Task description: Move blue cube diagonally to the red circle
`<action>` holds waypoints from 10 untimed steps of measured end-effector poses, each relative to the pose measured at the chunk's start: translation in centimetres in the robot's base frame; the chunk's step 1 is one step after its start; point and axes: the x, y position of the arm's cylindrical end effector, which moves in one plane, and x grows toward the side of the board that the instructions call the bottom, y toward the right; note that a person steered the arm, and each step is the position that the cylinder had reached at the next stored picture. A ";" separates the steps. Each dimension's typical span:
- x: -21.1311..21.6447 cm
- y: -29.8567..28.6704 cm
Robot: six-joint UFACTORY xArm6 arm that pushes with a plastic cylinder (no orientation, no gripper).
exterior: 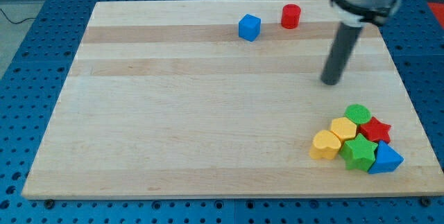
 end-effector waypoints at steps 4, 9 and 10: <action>-19.4 -16.0; -15.4 -10.8; -12.8 -10.4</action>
